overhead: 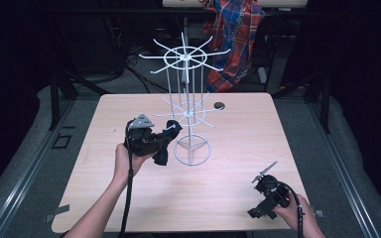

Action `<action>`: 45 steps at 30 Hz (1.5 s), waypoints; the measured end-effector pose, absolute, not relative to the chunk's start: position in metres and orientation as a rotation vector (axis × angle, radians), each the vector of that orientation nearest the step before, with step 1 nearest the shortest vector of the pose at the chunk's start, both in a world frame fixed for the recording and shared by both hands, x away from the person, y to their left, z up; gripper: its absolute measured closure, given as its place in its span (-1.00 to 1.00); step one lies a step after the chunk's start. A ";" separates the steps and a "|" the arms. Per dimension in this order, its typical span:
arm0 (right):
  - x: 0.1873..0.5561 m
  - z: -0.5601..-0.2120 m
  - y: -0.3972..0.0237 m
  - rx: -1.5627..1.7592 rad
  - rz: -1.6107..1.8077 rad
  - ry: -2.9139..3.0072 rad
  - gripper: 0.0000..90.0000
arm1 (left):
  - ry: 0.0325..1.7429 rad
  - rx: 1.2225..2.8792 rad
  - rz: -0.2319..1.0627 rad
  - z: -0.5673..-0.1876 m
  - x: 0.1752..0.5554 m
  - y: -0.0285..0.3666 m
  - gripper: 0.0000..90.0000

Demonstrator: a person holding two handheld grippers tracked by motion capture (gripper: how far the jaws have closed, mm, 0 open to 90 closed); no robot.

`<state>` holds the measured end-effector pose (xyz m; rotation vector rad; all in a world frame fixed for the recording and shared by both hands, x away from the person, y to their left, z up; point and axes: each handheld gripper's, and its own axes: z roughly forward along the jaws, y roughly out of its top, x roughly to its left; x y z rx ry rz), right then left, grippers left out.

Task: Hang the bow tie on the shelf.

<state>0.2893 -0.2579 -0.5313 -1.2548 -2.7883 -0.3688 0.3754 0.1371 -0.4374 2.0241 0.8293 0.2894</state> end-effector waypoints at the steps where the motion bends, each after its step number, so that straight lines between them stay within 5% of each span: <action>1: 0.289 -0.531 -0.258 -1.255 -0.369 -2.787 -0.88 | 0.828 2.026 0.293 -0.438 0.375 0.136 0.72; 45: 0.287 -0.532 -0.258 -1.263 -0.372 -2.779 -0.88 | 0.827 2.045 0.364 -0.453 0.374 0.123 0.72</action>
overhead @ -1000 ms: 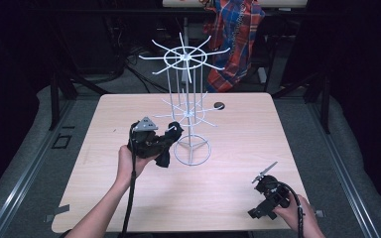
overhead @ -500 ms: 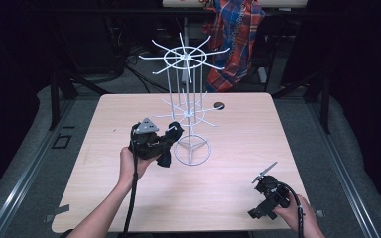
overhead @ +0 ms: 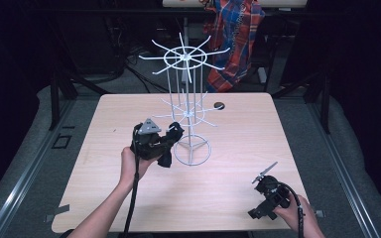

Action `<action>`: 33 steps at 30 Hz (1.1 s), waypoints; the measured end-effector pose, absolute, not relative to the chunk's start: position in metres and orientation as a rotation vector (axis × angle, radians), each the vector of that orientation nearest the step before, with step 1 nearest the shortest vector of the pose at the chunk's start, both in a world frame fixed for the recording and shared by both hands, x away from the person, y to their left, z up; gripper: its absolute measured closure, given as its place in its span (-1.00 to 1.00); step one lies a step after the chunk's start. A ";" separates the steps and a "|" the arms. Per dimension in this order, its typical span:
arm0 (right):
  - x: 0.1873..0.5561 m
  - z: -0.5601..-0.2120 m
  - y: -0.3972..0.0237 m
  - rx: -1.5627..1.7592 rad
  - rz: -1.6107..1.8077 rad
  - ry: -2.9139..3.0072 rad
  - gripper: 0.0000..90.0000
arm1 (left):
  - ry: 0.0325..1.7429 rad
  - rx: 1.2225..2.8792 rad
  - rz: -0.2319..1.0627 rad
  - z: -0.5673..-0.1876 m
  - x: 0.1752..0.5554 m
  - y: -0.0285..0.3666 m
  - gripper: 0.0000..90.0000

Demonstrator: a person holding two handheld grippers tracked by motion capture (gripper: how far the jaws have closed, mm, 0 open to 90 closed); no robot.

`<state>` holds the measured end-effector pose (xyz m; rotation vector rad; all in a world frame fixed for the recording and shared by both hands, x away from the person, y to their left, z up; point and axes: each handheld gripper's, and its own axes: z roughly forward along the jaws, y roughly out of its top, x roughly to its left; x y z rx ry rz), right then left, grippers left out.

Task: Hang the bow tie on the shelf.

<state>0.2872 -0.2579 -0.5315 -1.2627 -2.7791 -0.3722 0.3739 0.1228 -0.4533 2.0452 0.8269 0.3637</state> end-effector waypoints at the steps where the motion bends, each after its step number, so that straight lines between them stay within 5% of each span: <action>1: 0.287 -0.532 -0.258 -1.263 -0.373 -2.779 -0.88 | 0.829 2.040 0.367 -0.454 0.374 0.122 0.72; 23: 0.285 -0.533 -0.258 -1.290 -0.406 -2.761 -0.88 | 0.833 2.023 0.338 -0.456 0.377 0.126 0.58; 33: 0.285 -0.533 -0.258 -1.289 -0.416 -2.762 -0.88 | 0.847 2.065 0.334 -0.454 0.377 0.127 -0.02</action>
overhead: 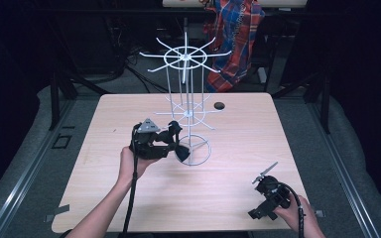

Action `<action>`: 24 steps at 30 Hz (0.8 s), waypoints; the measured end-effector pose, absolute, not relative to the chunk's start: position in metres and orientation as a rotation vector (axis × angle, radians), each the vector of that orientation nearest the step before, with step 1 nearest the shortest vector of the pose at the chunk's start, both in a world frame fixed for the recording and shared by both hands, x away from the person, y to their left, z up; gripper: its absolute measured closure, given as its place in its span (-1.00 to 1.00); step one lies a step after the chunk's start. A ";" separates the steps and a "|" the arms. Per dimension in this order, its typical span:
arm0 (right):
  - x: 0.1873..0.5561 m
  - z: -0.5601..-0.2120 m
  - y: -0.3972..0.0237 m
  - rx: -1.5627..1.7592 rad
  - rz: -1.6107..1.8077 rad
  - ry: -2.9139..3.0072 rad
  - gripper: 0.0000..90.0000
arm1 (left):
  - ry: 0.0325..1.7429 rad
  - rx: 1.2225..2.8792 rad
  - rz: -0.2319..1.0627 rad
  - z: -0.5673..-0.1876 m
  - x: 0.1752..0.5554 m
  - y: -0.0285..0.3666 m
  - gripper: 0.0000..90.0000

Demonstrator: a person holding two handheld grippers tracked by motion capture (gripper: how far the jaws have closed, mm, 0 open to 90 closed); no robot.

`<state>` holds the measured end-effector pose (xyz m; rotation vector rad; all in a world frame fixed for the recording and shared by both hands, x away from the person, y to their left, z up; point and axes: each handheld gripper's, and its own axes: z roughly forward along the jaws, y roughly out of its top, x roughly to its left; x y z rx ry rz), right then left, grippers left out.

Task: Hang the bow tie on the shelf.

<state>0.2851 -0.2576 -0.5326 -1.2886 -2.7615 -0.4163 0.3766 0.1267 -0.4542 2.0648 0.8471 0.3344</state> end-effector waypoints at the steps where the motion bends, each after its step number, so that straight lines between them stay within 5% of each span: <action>1: 0.286 -0.532 -0.258 -1.274 -0.401 -2.764 -0.88 | 0.845 2.071 0.331 -0.453 0.376 0.127 -0.05; 14: 0.286 -0.529 -0.260 -1.275 -0.377 -2.780 -0.88 | 0.896 2.101 0.341 -0.441 0.365 0.143 -0.54; 24: 0.285 -0.528 -0.261 -1.286 -0.394 -2.787 -0.88 | 0.935 2.175 0.345 -0.442 0.348 0.151 -0.67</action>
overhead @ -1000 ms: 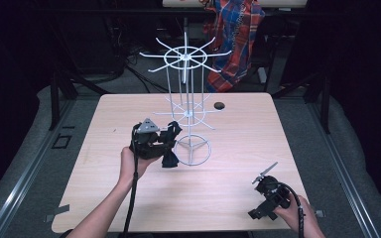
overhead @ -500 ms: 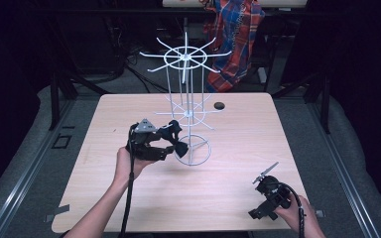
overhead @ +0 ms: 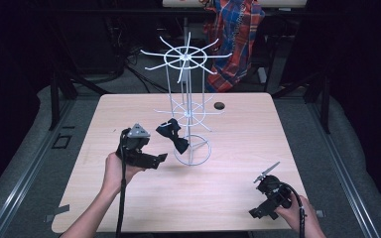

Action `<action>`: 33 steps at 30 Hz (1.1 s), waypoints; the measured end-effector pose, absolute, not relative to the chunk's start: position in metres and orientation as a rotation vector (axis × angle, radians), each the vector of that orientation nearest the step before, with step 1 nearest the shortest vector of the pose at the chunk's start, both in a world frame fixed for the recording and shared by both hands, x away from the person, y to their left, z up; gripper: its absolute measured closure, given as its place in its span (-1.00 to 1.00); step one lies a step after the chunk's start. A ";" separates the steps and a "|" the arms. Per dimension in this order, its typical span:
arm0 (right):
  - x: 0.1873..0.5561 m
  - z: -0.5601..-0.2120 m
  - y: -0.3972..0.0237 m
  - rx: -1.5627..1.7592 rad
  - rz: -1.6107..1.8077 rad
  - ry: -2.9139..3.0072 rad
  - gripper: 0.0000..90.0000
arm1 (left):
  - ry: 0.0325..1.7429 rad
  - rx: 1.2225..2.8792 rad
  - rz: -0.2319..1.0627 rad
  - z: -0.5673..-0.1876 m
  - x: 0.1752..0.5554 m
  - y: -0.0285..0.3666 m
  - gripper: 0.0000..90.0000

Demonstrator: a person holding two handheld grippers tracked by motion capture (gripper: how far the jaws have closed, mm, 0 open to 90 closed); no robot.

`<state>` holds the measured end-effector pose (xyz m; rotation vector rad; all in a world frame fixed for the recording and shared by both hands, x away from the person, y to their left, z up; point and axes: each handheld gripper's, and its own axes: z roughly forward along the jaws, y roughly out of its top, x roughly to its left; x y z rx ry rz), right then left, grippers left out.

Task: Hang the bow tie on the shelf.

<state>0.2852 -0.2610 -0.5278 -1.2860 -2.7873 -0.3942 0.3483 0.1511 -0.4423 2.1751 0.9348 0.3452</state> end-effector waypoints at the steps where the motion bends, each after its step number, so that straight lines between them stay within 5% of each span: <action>1: 0.284 -0.528 -0.260 -1.302 -0.404 -2.786 -0.88 | 0.940 2.183 0.348 -0.444 0.347 0.152 -0.68; 33: 0.285 -0.527 -0.261 -1.290 -0.422 -2.777 -0.88 | 1.169 2.283 0.275 -0.490 0.338 0.205 -0.95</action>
